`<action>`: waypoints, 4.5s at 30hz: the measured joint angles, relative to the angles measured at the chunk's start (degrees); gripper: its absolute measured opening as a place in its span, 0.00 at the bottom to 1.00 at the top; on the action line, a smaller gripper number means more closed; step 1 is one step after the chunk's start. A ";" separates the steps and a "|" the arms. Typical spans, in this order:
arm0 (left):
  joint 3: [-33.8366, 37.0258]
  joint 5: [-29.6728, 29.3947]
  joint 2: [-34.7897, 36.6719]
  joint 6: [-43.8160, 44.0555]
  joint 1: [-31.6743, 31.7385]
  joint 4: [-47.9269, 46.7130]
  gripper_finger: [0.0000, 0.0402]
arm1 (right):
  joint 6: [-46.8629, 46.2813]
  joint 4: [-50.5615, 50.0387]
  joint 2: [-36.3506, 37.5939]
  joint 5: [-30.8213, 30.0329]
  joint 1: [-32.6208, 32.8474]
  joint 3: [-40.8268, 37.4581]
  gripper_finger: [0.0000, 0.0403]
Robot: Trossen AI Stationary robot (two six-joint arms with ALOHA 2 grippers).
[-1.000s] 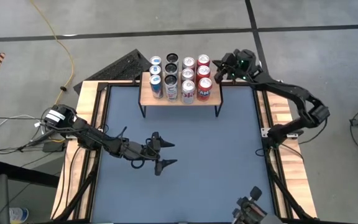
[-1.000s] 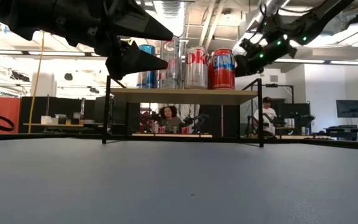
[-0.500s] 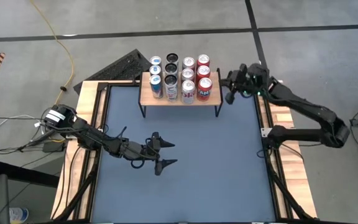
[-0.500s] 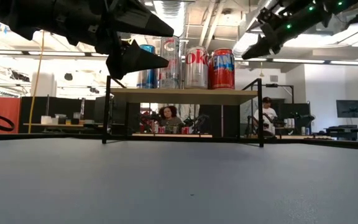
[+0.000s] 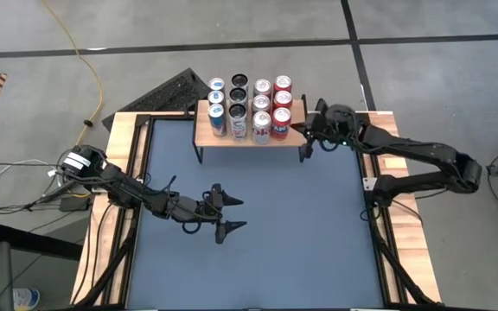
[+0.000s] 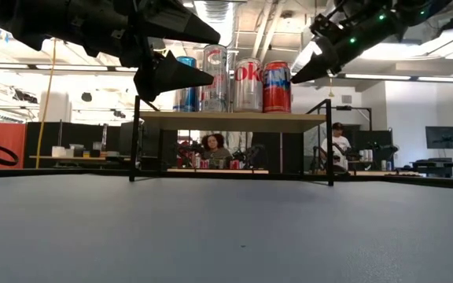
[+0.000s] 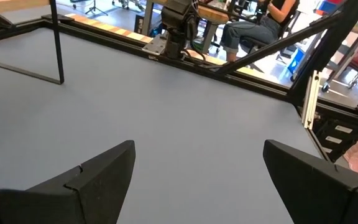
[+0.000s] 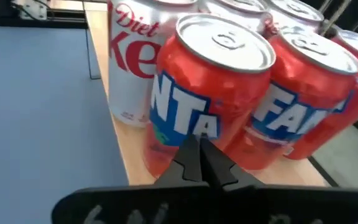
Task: Place canned beverage on shelf
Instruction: Put the orange soda can on the shelf aligned with the other orange soda can, then return to Home Position
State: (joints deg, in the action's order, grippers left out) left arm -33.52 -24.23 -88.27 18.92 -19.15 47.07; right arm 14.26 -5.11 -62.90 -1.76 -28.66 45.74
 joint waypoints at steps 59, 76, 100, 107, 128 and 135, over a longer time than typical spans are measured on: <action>28.34 28.32 67.39 -12.28 -11.22 -10.92 0.85 | -26.01 -2.09 62.74 0.29 30.35 -28.88 0.00; 32.94 28.88 77.21 -15.08 -11.33 -23.72 0.85 | -26.69 13.12 62.54 -2.79 31.89 -45.20 0.00; 33.07 18.01 88.19 -17.39 -11.65 -40.93 0.85 | -27.76 7.65 62.21 -4.42 31.88 -45.29 0.00; 33.09 21.17 88.06 -21.33 -11.61 -38.05 0.85 | -27.78 7.62 62.17 -4.37 31.88 -45.31 0.00; 33.11 20.90 88.04 -9.26 -11.61 -42.98 0.85 | -27.86 7.57 62.17 -4.20 31.88 -45.35 0.00; 33.11 21.14 87.89 -9.20 -11.61 -44.90 0.85 | -27.85 7.55 62.17 -4.20 31.88 -45.35 0.00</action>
State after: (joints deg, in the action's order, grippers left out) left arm -0.40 -3.09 -0.38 9.71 -30.76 2.17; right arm -13.58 2.44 -0.73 -5.96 3.22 0.38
